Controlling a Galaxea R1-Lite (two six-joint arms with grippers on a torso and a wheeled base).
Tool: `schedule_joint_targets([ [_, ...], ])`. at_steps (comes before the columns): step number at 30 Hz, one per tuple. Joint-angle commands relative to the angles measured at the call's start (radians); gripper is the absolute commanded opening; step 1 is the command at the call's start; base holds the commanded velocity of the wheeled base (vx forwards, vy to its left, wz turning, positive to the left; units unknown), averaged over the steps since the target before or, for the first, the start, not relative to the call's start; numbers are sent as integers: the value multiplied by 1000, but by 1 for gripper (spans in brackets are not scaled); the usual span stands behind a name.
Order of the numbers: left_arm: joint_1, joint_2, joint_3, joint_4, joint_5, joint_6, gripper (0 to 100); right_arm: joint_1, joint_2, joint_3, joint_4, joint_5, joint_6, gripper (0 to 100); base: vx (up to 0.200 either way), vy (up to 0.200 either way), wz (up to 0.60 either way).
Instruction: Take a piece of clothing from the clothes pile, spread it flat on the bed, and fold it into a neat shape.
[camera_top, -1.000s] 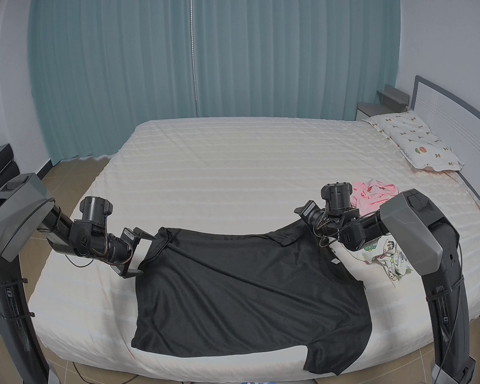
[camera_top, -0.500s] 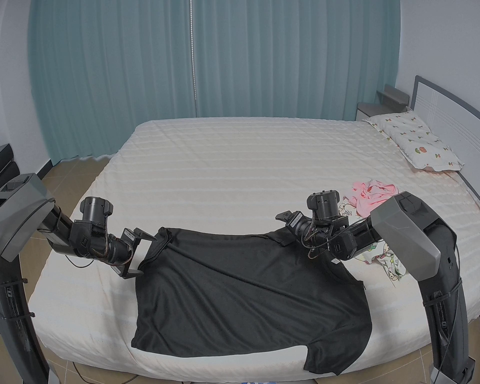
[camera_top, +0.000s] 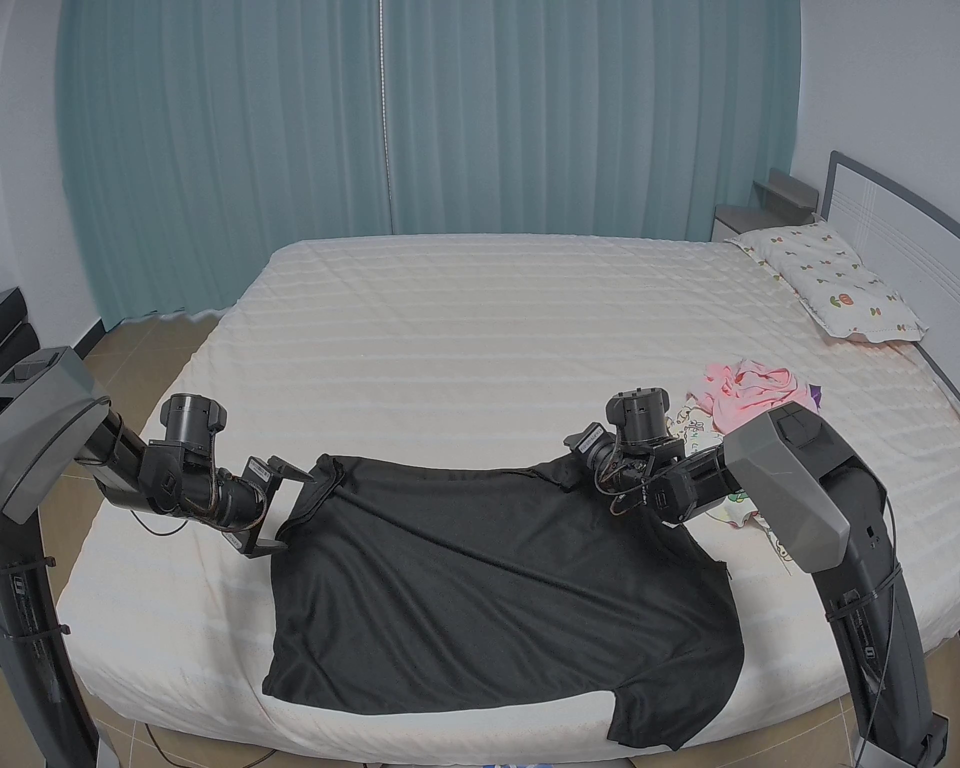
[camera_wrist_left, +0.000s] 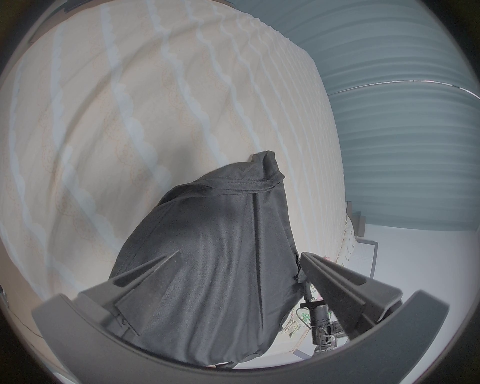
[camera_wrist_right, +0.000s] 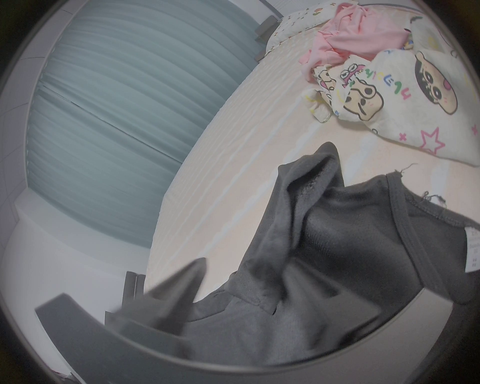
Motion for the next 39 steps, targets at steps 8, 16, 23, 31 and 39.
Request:
schedule_joint_targets([
  [8, 2, 0, 0, -1, 1, 0, 100, -21, 21, -109, -54, -21, 1, 0, 0, 0, 0],
  [16, 2, 0, 1, -1, 1, 0, 100, -21, 49, -231, -151, -87, -12, 0, 0, 0, 0],
  [23, 2, 0, 1, -1, 1, 0, 100, -21, 104, -239, -143, -80, -50, 100, 0, 0, 0],
  [31, 0, 0, 1, -1, 1, 0, 100, -26, 84, -239, -238, -83, -79, 100, 0, 0, 0],
  [39, 2, -2, 1, -1, 1, 0, 100, -89, -45, 34, -251, -58, -216, 100, 0, 0, 0],
])
